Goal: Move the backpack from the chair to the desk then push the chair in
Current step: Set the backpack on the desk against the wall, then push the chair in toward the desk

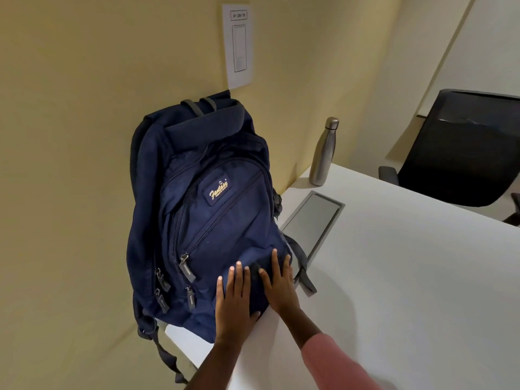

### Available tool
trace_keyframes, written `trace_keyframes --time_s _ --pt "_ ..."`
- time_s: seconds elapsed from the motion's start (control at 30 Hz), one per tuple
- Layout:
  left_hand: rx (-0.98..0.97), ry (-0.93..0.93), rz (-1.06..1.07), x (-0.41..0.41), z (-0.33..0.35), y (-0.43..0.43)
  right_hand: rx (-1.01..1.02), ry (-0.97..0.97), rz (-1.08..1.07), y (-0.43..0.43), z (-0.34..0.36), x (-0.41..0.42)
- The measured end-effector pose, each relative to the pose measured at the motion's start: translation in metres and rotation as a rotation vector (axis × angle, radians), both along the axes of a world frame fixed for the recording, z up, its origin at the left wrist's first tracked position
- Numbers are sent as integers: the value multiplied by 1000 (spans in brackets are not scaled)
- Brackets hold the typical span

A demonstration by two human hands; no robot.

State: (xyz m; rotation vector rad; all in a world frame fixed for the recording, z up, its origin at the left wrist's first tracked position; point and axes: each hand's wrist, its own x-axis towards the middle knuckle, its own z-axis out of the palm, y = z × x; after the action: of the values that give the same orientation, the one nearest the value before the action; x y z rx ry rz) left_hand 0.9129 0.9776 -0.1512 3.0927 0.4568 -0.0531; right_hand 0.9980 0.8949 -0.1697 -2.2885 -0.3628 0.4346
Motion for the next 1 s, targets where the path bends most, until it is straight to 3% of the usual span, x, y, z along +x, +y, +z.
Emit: trace_keyframes --time_s 0.07,0.33,0.6,0.67,0.8,1.0 --pt "13 -131 -47 -8 -6 -3 -107 -37 -21 -11 -9 -16" --pt "70 -96 -283 -67 -29 -7 -498 -88 -122 -45 -25 -112" --pt "-12 -101 -504 -129 -25 -15 -610 -32 -290 -62 -9 -214" --pt "-86 -54 -516 -148 -25 -19 -625 -9 -319 -69 -7 -240" --pt "-56 74 -539 -173 -47 -32 -616 30 -396 -83 -7 -283" --pt "-73 100 -546 -229 -51 -41 -570 81 -429 -97 -17 -342"
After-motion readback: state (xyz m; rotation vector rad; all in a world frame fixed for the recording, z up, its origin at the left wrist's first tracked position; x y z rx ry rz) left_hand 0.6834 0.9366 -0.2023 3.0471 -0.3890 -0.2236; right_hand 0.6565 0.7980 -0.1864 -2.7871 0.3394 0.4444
